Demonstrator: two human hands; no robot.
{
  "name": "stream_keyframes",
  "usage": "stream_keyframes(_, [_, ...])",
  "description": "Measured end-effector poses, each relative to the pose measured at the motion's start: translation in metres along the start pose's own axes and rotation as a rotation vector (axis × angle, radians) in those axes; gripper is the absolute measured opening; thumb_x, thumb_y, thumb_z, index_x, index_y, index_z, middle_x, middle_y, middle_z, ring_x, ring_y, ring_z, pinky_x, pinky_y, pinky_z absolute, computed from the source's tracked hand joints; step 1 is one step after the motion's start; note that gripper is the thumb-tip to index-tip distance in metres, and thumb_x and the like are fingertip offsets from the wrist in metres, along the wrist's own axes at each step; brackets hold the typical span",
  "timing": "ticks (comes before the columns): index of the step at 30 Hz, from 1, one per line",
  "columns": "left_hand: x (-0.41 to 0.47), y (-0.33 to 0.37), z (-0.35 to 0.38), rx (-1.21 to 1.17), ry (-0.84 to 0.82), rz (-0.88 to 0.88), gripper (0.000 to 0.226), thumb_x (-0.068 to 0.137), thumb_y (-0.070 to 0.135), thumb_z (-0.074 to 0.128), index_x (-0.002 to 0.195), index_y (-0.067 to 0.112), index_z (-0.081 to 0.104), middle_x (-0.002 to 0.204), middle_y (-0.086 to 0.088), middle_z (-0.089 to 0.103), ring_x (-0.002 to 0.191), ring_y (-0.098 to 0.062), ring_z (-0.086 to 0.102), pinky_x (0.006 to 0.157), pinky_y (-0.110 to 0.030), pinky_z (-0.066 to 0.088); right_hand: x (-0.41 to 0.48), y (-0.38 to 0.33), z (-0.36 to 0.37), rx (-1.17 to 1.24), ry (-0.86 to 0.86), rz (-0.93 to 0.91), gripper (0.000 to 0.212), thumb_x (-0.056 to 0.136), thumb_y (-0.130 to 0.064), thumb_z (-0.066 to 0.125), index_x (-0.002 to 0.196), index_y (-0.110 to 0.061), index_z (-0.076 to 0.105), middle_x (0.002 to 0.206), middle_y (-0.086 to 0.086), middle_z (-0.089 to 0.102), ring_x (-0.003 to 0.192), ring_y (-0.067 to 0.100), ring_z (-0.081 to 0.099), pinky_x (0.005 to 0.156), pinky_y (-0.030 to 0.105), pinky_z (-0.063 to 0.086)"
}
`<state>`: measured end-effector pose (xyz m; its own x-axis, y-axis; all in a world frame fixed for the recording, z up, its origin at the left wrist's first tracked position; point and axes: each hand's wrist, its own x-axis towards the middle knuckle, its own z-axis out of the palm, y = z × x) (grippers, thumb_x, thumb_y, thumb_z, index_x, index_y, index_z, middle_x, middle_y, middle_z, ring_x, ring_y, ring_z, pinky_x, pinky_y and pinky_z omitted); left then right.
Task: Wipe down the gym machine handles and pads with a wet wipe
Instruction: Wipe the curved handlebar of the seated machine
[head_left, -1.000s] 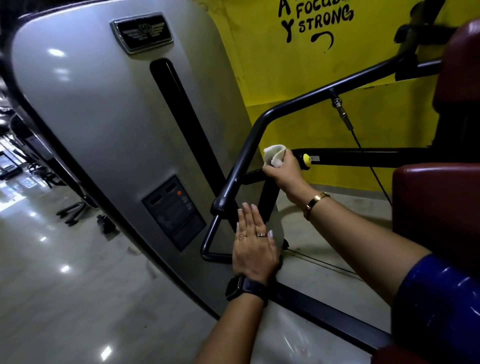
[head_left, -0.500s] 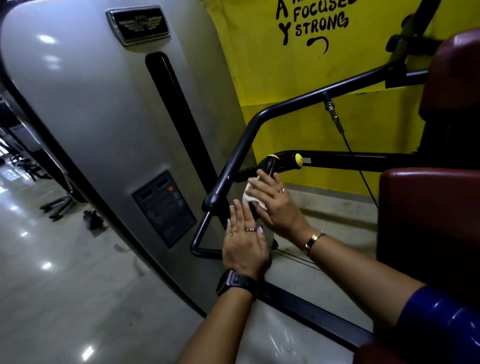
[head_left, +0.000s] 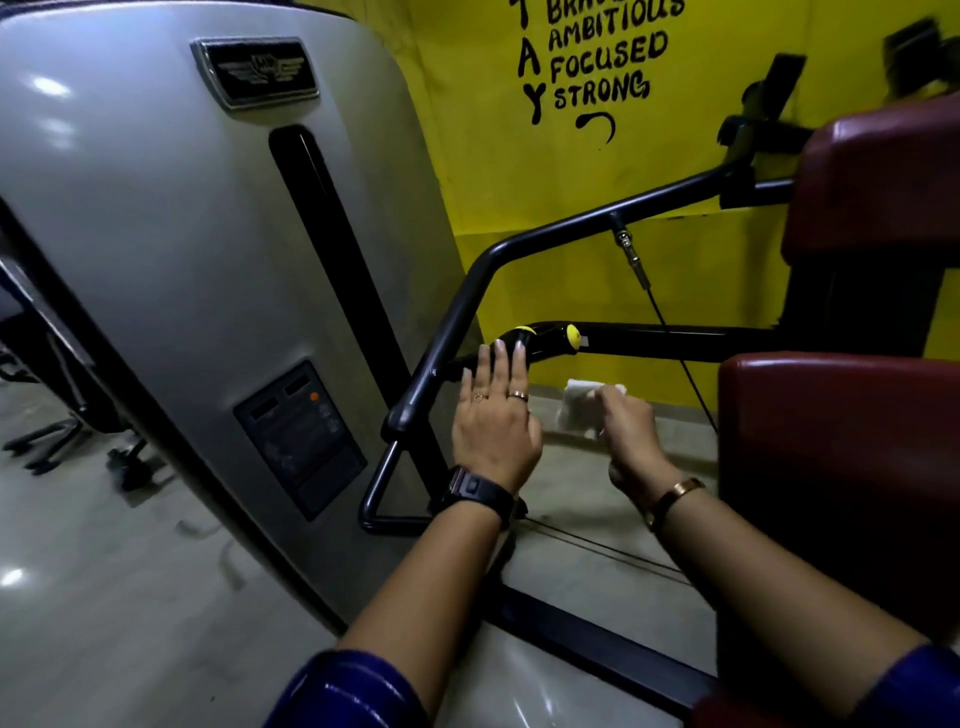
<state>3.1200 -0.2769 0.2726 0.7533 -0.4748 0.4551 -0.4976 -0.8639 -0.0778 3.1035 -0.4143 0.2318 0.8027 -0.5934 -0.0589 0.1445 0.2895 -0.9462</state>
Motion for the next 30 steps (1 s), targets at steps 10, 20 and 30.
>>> stream_keyframes(10, [0.030, 0.002, 0.010, -0.083, -0.036, -0.004, 0.075, 0.095, 0.011, 0.039, 0.155, 0.010, -0.007, 0.163, -0.014, -0.009, 0.151, -0.027, -0.009, 0.121, -0.035, 0.001, 0.039, -0.050, 0.005, -0.048, 0.096, -0.065, 0.026, 0.085, -0.004, 0.042, 0.099, 0.006, 0.062, 0.078, 0.017, 0.055, 0.070, 0.034, 0.053, 0.055, 0.024, 0.032])
stream_keyframes(20, [0.029, 0.003, 0.016, -0.051, -0.004, -0.024, 0.067, 0.100, 0.011, 0.028, 0.151, 0.005, -0.016, 0.161, -0.018, -0.013, 0.149, -0.032, -0.013, 0.119, -0.038, -0.006, 0.059, -0.034, 0.075, -0.457, 0.062, -0.286, 0.049, 0.102, -0.040, 0.029, 0.112, -0.007, 0.064, 0.111, 0.013, 0.064, 0.104, 0.028, 0.057, 0.086, 0.037, 0.044])
stream_keyframes(30, [0.028, 0.004, 0.023, -0.012, 0.134, -0.023, 0.065, 0.088, 0.016, 0.017, 0.151, -0.002, 0.020, 0.157, -0.024, 0.023, 0.146, -0.036, 0.022, 0.116, -0.042, 0.025, 0.062, 0.005, 0.069, -0.046, 0.155, -0.309, 0.039, 0.105, -0.026, 0.030, 0.126, -0.005, 0.056, 0.119, 0.003, 0.055, 0.117, 0.016, 0.050, 0.099, 0.025, 0.039])
